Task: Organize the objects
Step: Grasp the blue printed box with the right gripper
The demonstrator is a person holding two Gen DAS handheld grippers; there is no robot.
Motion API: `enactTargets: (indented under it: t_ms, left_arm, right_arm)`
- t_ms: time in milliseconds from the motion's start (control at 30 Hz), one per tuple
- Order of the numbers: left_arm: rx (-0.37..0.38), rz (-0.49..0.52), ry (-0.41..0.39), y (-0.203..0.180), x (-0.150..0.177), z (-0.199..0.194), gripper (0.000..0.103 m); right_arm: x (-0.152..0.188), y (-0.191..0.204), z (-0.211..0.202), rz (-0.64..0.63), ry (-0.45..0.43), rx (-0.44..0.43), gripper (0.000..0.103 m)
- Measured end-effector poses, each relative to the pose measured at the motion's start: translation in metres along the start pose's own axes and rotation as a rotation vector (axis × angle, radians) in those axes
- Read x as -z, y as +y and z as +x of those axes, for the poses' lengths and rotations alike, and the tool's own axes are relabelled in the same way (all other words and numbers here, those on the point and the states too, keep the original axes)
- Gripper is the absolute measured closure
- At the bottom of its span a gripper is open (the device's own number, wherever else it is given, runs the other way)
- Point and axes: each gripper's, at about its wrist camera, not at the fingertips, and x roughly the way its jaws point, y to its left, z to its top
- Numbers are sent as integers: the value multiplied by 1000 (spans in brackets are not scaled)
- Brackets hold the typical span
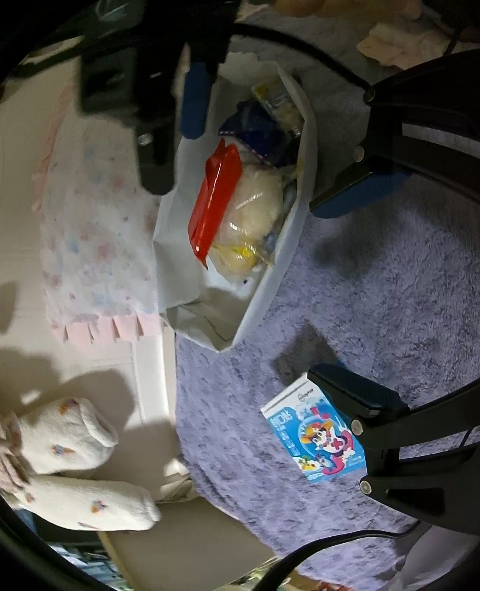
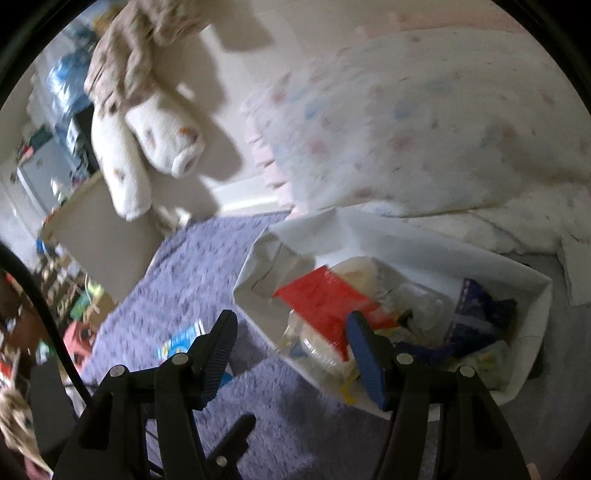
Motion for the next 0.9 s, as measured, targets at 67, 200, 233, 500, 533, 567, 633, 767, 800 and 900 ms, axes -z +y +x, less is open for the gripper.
enactTargets:
  t_ms: [67, 200, 233, 500, 533, 567, 633, 767, 800, 900]
  left_arm:
    - [8, -41, 5, 9, -1, 1, 22]
    - [-4, -154, -13, 38, -1, -5, 22]
    - [-14, -171, -18, 43, -1, -6, 22]
    - [-101, -298, -19, 83, 2, -4, 23]
    - [-112, -306, -17, 86, 3, -4, 23]
    - [-120, -313, -14, 89, 3, -3, 23]
    - [-127, -331, -14, 95, 3, -3, 23]
    - [-122, -370, -25, 106, 4, -5, 23]
    - [-118, -380, -26, 109, 5, -5, 23]
    - [-101, -411, -24, 117, 7, -2, 23]
  right_arm:
    - [3, 6, 3, -30, 8, -19, 43]
    - [10, 19, 8, -103, 15, -53, 43]
    - [11, 22, 11, -123, 26, -57, 43]
    - [33, 48, 43, -231, 133, -167, 43]
    - [35, 49, 46, -238, 141, -178, 43]
    - [38, 51, 50, -240, 147, -192, 43]
    - [41, 51, 57, -233, 156, -228, 43]
    - [45, 51, 65, -204, 136, -340, 43]
    - [46, 51, 66, -195, 121, -375, 43]
    - [45, 49, 72, -154, 85, -445, 43]
